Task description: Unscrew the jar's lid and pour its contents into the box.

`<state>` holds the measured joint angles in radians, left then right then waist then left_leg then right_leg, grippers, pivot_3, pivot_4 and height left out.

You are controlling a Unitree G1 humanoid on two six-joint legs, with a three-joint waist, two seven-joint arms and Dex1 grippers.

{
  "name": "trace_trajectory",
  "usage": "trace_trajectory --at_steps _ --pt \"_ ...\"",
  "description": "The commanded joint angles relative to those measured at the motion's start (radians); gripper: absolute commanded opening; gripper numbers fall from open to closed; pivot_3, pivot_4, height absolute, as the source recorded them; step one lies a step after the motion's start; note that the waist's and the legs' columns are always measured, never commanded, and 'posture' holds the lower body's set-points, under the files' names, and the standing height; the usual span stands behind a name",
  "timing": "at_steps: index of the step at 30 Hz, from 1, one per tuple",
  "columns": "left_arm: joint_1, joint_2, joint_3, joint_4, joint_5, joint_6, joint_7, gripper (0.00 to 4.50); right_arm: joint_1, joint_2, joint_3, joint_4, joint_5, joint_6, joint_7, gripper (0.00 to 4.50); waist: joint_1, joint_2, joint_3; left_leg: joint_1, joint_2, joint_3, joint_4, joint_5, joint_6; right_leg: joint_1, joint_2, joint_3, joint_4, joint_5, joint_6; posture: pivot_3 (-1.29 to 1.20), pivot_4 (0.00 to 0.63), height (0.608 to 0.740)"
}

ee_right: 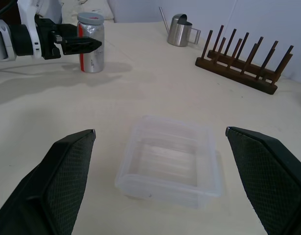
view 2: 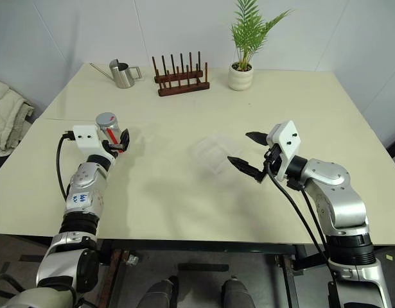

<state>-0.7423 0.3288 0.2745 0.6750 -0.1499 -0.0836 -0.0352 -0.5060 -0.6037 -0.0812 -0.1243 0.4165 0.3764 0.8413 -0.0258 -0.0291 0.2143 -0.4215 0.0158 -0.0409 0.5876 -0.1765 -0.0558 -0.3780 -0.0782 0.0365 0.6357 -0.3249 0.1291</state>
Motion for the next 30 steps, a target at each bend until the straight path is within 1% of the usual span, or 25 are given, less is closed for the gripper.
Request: trace_trajectory --at_steps 1,5,11,14,17,19,21,30 --pt "-0.036 0.002 0.006 0.006 0.011 -0.034 0.031 4.46 -0.022 0.0 0.0 -0.01 0.002 -0.018 0.008 4.5 -0.001 0.0 0.0 0.0 0.0 0.0 0.0 0.0 0.0 0.0 0.0 0.0 0.0 0.0 0.0 0.0 0.15 0.74" --pt "-0.052 0.003 0.006 0.031 0.014 -0.037 0.056 4.46 -0.022 0.0 0.0 -0.008 0.002 -0.018 0.012 4.5 0.001 0.0 0.0 0.0 0.0 0.0 0.0 0.0 0.0 0.0 0.0 0.0 0.0 0.0 0.0 0.0 0.15 0.74" --pt "-0.064 0.009 0.0 0.067 0.016 -0.047 0.048 4.46 -0.022 0.001 -0.002 -0.009 -0.001 -0.018 0.008 4.5 0.0 0.0 0.0 0.0 0.0 0.0 0.0 0.0 0.0 0.0 0.0 0.0 0.0 0.0 0.0 0.0 0.15 0.74" --pt "-0.076 0.011 -0.005 0.094 0.021 -0.052 0.045 3.87 -0.023 0.002 -0.005 -0.008 -0.004 -0.019 0.004 4.5 0.001 0.0 0.0 0.0 0.0 0.0 0.0 0.0 0.0 0.0 0.0 0.0 0.0 0.0 0.0 0.0 0.15 0.74" --pt "-0.077 0.011 -0.011 0.1 0.024 -0.087 0.027 3.02 -0.021 0.0 -0.008 -0.011 -0.003 -0.018 0.003 4.5 0.001 0.0 0.0 0.0 0.0 0.0 0.0 0.0 0.0 0.0 0.0 0.0 0.0 0.0 0.0 0.0 0.15 0.74" --pt "-0.077 0.012 -0.013 0.106 0.027 -0.107 0.023 2.35 -0.019 -0.001 -0.01 -0.014 -0.002 -0.017 0.002 4.5 0.001 0.0 0.0 0.0 0.0 0.0 0.0 0.0 0.0 0.0 0.0 0.0 0.0 0.0 0.0 0.0 0.15 0.74" --pt "-0.078 0.015 -0.01 0.113 0.024 -0.12 0.017 1.84 -0.018 -0.002 -0.013 -0.016 -0.001 -0.016 0.0 4.5 0.001 0.0 0.0 0.0 0.0 0.0 0.0 0.0 0.0 0.0 0.0 0.0 0.0 0.0 0.0 0.0 0.15 0.74" --pt "-0.078 0.031 0.001 0.115 0.004 -0.149 -0.033 1.84 -0.007 -0.009 -0.021 -0.033 0.0 -0.008 -0.01 4.5 0.001 0.0 0.0 0.0 0.0 0.0 0.0 0.0 0.0 0.0 0.0 0.0 0.0 0.0 0.0 0.0 0.15 0.74"
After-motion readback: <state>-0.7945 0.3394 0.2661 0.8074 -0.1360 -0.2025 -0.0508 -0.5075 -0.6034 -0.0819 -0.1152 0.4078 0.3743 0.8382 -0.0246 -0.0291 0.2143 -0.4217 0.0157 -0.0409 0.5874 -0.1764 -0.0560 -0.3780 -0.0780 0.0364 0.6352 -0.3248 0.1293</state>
